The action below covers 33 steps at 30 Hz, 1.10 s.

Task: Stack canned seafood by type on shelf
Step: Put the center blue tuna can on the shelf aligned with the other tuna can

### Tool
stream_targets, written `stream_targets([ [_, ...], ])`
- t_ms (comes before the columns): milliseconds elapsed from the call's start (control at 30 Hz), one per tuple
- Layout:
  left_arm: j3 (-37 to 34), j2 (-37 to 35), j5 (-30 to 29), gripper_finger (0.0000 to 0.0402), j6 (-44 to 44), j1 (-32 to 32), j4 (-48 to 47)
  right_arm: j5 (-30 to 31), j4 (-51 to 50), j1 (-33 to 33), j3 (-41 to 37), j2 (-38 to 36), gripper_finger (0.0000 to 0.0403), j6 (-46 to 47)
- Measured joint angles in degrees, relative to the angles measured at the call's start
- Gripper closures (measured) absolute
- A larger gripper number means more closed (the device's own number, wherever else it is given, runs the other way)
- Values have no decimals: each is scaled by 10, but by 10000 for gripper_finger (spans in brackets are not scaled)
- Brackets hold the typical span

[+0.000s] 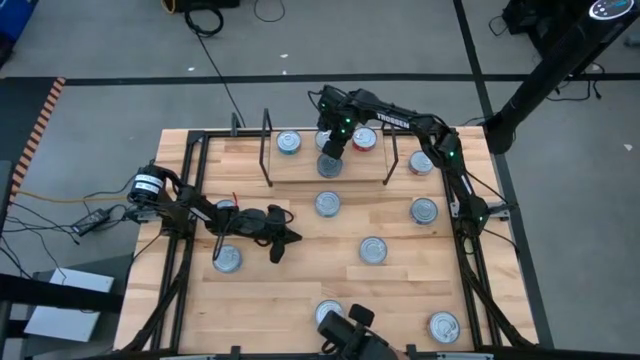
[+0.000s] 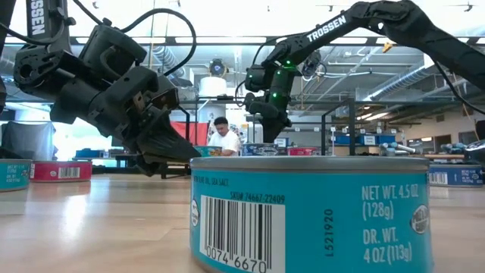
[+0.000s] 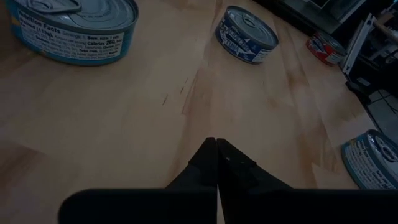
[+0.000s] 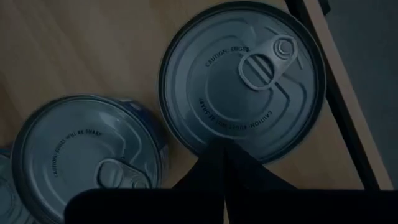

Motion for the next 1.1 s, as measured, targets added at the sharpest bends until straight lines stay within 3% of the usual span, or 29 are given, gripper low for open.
stream_targets([
  [200,0,0,0,401,1,0,-3,30,0,5,13,-22,390,-9],
  [333,0,0,0,401,4,0,-3,-30,-18,16,20,-59,393,-41],
  [500,0,0,0,401,12,0,-3,-49,-61,43,13,-49,399,-65],
  [1100,0,0,1,401,14,0,-3,-34,-5,67,-58,-43,401,-39],
])
